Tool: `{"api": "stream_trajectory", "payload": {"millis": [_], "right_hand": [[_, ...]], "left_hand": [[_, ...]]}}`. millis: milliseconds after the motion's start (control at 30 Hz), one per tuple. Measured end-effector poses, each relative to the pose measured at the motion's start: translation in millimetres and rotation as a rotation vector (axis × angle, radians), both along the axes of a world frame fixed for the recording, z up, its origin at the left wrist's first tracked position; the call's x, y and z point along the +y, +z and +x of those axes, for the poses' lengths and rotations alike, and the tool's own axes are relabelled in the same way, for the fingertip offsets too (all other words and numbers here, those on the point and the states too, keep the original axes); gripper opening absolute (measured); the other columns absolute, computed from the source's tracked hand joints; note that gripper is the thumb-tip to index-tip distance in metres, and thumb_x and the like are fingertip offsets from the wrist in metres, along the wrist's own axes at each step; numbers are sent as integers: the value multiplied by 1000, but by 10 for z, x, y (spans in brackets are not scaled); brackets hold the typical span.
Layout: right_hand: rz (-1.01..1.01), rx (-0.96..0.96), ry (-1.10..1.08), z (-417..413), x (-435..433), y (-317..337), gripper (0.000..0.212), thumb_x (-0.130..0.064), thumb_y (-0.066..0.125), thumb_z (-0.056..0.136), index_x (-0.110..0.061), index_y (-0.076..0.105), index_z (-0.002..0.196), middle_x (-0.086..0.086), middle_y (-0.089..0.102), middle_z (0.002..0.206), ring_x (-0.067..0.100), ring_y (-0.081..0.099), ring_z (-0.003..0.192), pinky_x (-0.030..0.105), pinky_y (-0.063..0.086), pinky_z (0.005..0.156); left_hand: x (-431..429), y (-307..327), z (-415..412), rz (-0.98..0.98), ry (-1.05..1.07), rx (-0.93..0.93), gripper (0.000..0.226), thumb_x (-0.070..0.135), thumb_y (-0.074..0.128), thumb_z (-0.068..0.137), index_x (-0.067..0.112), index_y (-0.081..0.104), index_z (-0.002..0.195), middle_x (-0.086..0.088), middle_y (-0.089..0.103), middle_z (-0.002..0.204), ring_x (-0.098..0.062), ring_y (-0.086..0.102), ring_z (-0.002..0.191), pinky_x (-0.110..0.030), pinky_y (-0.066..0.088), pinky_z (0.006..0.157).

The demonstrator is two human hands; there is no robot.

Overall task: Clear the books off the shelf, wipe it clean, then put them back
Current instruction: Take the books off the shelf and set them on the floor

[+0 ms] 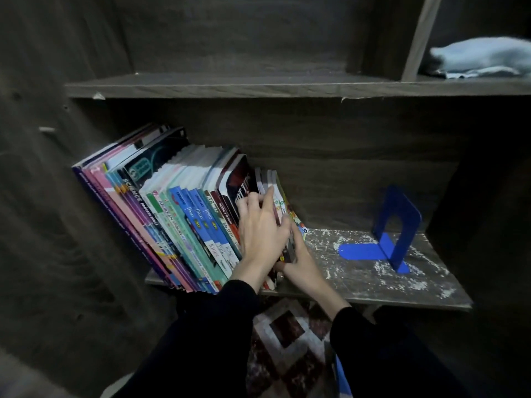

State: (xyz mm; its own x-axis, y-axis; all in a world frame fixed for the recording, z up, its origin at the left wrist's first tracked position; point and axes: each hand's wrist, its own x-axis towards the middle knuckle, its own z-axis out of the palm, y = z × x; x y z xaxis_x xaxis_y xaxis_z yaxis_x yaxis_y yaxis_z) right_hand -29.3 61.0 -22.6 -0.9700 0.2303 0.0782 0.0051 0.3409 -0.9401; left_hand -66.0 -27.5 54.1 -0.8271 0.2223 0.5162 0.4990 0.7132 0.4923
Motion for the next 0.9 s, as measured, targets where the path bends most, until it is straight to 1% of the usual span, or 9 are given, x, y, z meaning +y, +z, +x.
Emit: {"api": "stream_trajectory", "payload": {"millis": [100,233,300,367,467,533,700,833,900], "right_hand": [[61,53,-10,45,41,3,109,-8,68,73,-66,0,137,-18,20,156,8,21,142,42,23,116],[84,84,-10,72,136,-63,105,-9,68,77,-56,-3,138,-25,25,144,11,22,141,35,21,115],[98,80,16,90,177,-107,101,-12,68,80,-47,-2,144,-23,27,141,11,22,140,32,23,112],[122,79,27,102,209,-155,102,-20,69,81,-44,-4,148,-12,23,152,13,17,143,37,21,115],[167,66,37,112,228,-183,98,-21,67,84,-44,-3,148,-8,15,158,11,13,145,38,19,116],[197,87,40,142,228,-186,93,-17,63,85,-55,-1,141,-9,15,158,11,14,145,38,18,118],[166,95,-42,338,369,-34,61,-33,37,85,-75,18,125,-13,25,155,0,17,138,35,14,118],[109,131,-40,556,616,219,63,-48,58,87,-66,20,135,-31,24,143,-6,25,132,31,21,113],[-57,29,49,691,716,317,84,-45,70,76,-64,15,137,-28,22,143,-9,31,126,17,31,101]], "left_hand": [[118,-72,-42,216,-36,-75,61,31,66,86,14,44,140,-3,33,123,-8,37,102,-17,32,94],[328,-126,-35,270,-32,-162,60,40,70,82,26,42,134,-11,39,128,-23,53,94,-28,41,76],[394,-143,-28,238,-31,-145,64,39,69,84,26,35,138,-6,56,100,-18,52,76,-27,36,67],[411,-164,-38,210,-28,-100,65,29,67,87,24,33,142,5,50,70,-13,47,63,-27,36,62],[396,-204,-78,263,-52,-76,56,14,64,87,19,41,138,1,52,59,-11,46,49,-23,43,50],[364,-226,-62,335,-106,-67,50,10,64,85,16,48,132,5,49,52,-4,40,40,-11,32,42],[203,-193,263,462,-149,-58,44,13,72,79,22,58,120,9,41,56,-6,41,48,-13,30,45],[-152,-166,432,656,-186,-322,44,16,81,66,40,62,97,-5,53,69,-6,49,58,-20,46,60],[-330,-187,513,842,-234,-535,39,9,79,65,35,64,91,-15,65,85,-25,63,72,-36,55,64]]}}
